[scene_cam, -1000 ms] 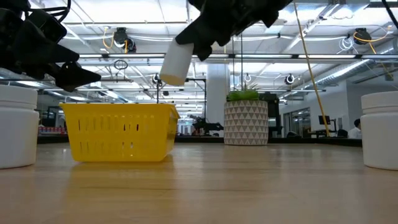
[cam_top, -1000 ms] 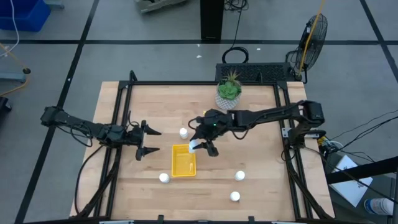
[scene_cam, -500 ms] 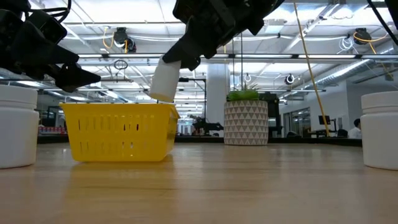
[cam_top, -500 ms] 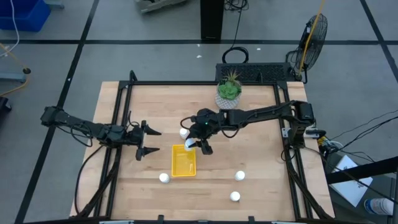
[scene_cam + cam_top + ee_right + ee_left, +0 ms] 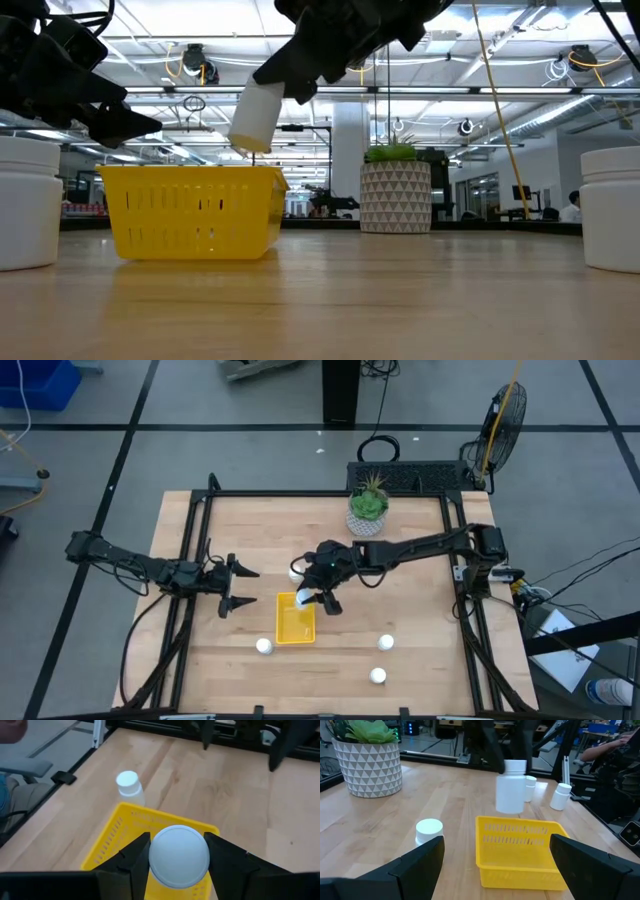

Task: Pick and place pill bottles into a basket
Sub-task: Put the white pill bottle into the yellow basket

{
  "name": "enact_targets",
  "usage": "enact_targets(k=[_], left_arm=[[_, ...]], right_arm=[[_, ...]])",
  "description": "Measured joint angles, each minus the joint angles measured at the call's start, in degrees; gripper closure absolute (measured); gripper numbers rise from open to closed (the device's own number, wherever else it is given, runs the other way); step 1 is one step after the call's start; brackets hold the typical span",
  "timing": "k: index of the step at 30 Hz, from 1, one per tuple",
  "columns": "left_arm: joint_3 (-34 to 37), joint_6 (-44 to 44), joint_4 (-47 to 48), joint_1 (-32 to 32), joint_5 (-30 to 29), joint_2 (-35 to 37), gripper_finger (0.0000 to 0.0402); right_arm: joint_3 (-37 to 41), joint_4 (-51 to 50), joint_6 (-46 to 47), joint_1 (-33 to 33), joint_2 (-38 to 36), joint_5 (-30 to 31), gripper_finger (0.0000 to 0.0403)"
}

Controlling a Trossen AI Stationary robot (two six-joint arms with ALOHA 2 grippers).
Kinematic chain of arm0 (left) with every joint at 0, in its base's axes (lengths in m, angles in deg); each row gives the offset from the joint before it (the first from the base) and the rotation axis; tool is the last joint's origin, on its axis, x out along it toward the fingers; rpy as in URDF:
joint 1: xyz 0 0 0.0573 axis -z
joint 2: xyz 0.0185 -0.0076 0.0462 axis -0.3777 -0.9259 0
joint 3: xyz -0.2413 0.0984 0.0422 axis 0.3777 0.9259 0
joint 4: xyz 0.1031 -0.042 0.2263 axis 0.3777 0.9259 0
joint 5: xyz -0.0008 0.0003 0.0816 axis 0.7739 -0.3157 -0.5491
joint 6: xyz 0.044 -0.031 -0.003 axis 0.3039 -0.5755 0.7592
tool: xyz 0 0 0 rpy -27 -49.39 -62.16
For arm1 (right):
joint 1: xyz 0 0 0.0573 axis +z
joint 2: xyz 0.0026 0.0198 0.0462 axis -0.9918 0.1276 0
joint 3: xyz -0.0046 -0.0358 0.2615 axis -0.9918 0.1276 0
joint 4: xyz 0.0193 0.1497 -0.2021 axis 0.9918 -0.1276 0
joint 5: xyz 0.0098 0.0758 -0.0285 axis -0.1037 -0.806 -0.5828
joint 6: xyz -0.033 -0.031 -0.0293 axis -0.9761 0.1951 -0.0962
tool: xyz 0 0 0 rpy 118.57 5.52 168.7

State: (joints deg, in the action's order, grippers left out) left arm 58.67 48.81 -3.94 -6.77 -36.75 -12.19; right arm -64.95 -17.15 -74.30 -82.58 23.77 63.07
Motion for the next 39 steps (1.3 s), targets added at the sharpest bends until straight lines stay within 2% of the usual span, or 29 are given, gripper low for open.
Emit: enact_targets(k=[30, 39], left_arm=[[0.0, 0.0, 0.0, 0.0, 0.0, 0.0, 0.0036], [0.0, 0.1, 0.1, 0.0, 0.0, 0.0, 0.0036]], right_arm=[[0.2, 3.1, 0.7, -0.4, 8.4, -1.2, 0.0244], [0.1, 2.5, 1.2, -0.4, 8.6, -2.6, 0.0244]])
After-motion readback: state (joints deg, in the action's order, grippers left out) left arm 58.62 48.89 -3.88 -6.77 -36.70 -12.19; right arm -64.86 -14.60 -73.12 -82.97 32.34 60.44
